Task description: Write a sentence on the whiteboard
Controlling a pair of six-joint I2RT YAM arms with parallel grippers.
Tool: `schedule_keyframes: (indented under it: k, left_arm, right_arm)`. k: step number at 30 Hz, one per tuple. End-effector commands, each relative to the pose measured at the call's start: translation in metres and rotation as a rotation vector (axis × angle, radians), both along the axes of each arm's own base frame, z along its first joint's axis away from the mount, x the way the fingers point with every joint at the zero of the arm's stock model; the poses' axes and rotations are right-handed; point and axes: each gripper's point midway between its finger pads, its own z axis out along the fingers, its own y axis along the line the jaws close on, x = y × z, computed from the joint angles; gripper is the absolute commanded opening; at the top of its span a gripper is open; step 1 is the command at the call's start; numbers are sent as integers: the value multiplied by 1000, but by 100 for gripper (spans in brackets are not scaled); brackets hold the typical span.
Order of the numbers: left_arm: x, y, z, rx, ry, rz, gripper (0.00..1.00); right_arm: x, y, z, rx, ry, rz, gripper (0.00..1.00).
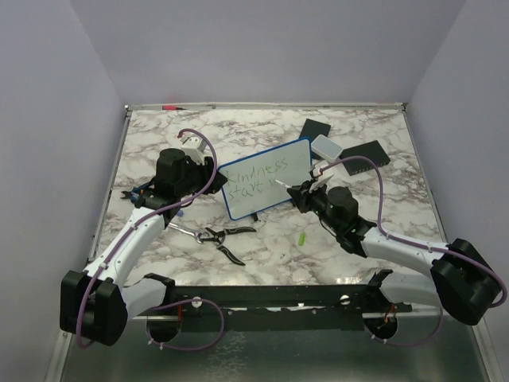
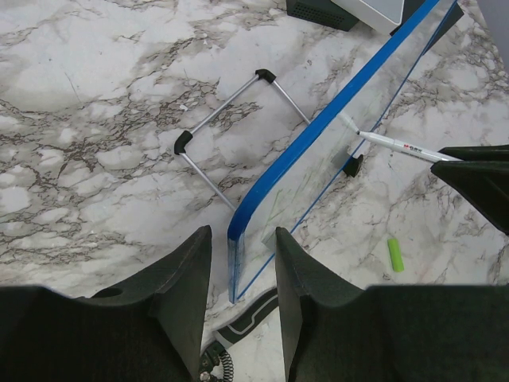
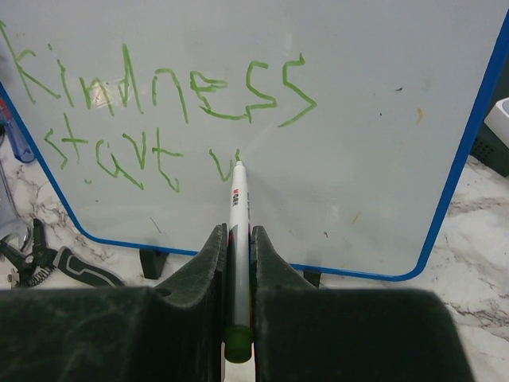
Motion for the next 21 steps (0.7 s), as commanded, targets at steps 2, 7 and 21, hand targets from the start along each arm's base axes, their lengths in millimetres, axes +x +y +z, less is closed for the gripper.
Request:
schedule_keyframes:
  k: [2,7,21]
  left_arm:
    - [-2,1,3,-10,-15,-11,38]
    - [-2,0,3,-10,-16,-12,38]
    - [-2,0,3,-10,-16,-13,38]
  right_arm:
    - [-2,-14,-23,-37,63,-62,1]
    - [-3,-17,-29,-45,75,-75,1]
    - [9,-12,3,15,-1,-92,1]
